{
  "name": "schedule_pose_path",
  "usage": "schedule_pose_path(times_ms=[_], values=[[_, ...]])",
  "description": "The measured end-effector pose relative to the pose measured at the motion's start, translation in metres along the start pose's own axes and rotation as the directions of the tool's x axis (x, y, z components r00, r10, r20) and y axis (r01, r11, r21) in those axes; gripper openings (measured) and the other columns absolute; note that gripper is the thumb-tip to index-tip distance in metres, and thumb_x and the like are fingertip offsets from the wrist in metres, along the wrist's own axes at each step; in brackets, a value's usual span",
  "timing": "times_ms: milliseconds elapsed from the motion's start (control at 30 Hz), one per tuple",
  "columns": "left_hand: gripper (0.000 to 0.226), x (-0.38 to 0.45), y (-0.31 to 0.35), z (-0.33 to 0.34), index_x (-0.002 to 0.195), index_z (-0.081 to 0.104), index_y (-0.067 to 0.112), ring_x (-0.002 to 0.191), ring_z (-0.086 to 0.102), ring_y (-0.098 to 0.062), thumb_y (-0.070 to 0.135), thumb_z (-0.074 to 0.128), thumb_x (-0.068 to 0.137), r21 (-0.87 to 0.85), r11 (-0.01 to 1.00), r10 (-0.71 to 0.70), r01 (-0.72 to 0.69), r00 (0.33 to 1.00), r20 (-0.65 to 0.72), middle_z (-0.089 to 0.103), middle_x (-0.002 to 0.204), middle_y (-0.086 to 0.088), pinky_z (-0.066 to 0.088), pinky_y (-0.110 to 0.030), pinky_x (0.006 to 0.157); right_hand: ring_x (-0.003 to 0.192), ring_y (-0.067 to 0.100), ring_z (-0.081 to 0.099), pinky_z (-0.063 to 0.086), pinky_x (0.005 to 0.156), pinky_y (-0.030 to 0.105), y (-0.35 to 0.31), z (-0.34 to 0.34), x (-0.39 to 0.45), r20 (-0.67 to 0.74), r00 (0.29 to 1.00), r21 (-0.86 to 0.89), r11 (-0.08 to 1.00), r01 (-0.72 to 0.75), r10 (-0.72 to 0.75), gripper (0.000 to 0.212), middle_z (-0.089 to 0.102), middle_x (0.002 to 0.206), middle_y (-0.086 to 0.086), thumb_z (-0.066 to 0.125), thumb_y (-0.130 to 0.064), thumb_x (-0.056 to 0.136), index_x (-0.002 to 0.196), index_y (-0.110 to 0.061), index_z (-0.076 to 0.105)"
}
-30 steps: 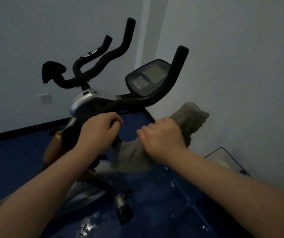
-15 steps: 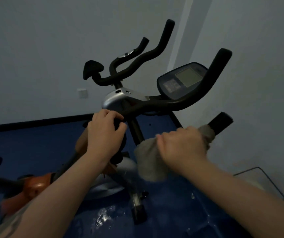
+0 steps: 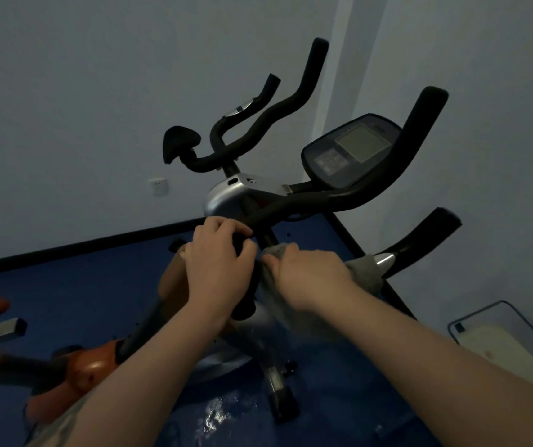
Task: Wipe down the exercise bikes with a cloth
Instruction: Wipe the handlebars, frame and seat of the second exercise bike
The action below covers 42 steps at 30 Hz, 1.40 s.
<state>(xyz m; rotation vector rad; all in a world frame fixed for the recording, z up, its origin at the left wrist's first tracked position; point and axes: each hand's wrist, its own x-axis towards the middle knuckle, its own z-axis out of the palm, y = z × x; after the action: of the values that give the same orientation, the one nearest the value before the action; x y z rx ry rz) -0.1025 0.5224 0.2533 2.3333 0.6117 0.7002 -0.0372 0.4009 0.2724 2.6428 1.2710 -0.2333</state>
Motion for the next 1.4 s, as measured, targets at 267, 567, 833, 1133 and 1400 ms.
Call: schedule_pose_path(times_ms=[267, 567, 833, 1133, 1400], values=[[0.013, -0.001, -0.007, 0.003, 0.098, 0.060, 0.030, 0.098, 0.041, -0.005, 0.020, 0.055, 0.092, -0.084, 0.996, -0.004, -0.001, 0.998, -0.057, 0.048, 0.101, 0.015, 0.021, -0.024, 0.084, 0.077, 0.027, 0.054, 0.027, 0.055, 0.034, -0.007, 0.010, -0.001, -0.014, 0.978, 0.270, 0.943, -0.196, 0.207, 0.051, 0.064, 0.106, 0.013, 0.029, -0.044, 0.102, 0.135, -0.005, 0.027], [0.014, 0.000, -0.011, 0.006, 0.097, 0.061, 0.030, 0.096, 0.036, -0.002, 0.020, 0.053, 0.093, -0.063, 0.996, 0.054, -0.057, 0.997, -0.051, 0.049, 0.101, 0.015, 0.026, -0.028, 0.088, 0.092, 0.030, 0.060, 0.028, 0.058, 0.033, -0.011, 0.013, 0.006, -0.148, 0.955, 0.231, 0.948, -0.219, 0.257, 0.058, 0.061, 0.114, 0.013, 0.029, -0.043, 0.103, 0.146, -0.006, 0.017], [0.016, 0.000, -0.011, 0.006, 0.097, 0.061, 0.031, 0.097, 0.034, -0.001, 0.020, 0.051, 0.093, -0.062, 0.995, 0.081, -0.084, 0.996, -0.046, 0.050, 0.101, 0.014, 0.027, -0.031, 0.090, 0.082, 0.029, 0.063, 0.018, 0.048, 0.033, -0.029, 0.018, 0.018, -0.257, 0.887, 0.255, 0.913, -0.320, 0.383, 0.043, 0.066, 0.099, 0.011, 0.026, -0.045, 0.103, 0.125, -0.009, 0.035], [0.015, 0.007, 0.024, 0.005, 0.092, 0.059, 0.038, 0.095, 0.040, 0.000, 0.026, 0.050, 0.091, -0.036, 0.934, 0.354, -0.355, 0.912, 0.208, 0.051, 0.098, 0.020, 0.017, -0.025, 0.089, 0.060, 0.022, 0.059, 0.051, 0.069, 0.033, 0.068, 0.020, -0.066, -0.692, 0.701, -0.211, 0.977, 0.034, -0.174, 0.037, 0.064, 0.065, 0.004, 0.051, -0.034, 0.092, 0.066, -0.012, 0.065], [0.018, 0.015, 0.038, 0.024, 0.095, 0.069, 0.030, 0.079, 0.059, -0.011, 0.026, 0.051, 0.094, 0.042, 0.946, 0.287, -0.321, 0.890, 0.354, 0.062, 0.083, 0.013, 0.041, -0.029, 0.067, 0.078, 0.024, 0.058, 0.038, 0.104, 0.041, 0.076, 0.046, -0.065, -0.873, 0.487, -0.033, 0.991, -0.129, 0.034, 0.027, 0.065, 0.077, 0.003, 0.050, -0.024, 0.092, 0.076, -0.012, 0.068]])
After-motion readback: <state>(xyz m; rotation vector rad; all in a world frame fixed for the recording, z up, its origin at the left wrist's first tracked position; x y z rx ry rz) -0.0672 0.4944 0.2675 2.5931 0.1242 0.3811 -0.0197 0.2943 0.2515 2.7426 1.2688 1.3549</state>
